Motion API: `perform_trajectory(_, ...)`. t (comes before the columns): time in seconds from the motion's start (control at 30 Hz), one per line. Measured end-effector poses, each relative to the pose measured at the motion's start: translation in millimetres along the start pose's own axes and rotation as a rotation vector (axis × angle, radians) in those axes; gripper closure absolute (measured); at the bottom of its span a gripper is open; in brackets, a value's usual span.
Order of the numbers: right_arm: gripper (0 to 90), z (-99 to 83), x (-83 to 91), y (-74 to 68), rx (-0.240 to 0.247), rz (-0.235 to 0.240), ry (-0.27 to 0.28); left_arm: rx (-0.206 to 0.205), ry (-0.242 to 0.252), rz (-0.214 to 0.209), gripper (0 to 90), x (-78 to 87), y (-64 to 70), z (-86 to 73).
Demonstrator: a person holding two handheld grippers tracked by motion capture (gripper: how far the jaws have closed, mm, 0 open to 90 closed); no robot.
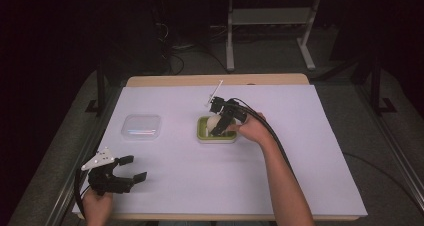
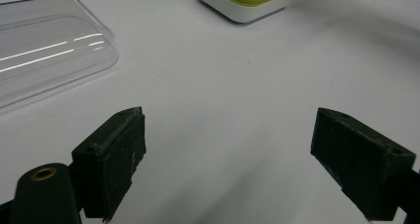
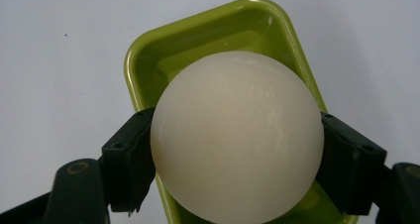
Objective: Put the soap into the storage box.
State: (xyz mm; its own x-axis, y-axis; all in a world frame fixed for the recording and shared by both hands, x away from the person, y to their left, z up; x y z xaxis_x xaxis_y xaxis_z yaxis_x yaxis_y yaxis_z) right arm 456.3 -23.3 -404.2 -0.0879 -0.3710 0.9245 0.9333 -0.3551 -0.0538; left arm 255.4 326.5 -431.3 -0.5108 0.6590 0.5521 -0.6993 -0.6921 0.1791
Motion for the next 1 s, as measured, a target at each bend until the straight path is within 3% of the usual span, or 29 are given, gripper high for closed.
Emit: perform_trajectory(1.0,24.1,1.2,-2.0,-1.0,-0.009,-0.017,-0.020,0.003,0.003,0.001,13.0,-0.3,0.3,0.2)
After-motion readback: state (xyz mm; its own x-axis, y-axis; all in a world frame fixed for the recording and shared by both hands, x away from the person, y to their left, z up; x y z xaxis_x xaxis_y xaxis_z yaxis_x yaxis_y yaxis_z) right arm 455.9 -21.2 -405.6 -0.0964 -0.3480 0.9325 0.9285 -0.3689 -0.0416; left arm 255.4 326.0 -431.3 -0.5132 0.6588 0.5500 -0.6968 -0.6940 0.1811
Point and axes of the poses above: each handheld gripper's, and its own axes: x roughly backward along the jaws, z roughly out of its top, y roughly to its right, the point moved 1 cm from there along -x, roughly forward along the jaws, and after that the axes turned 2 degrees about -y, right-handed, at the moved point
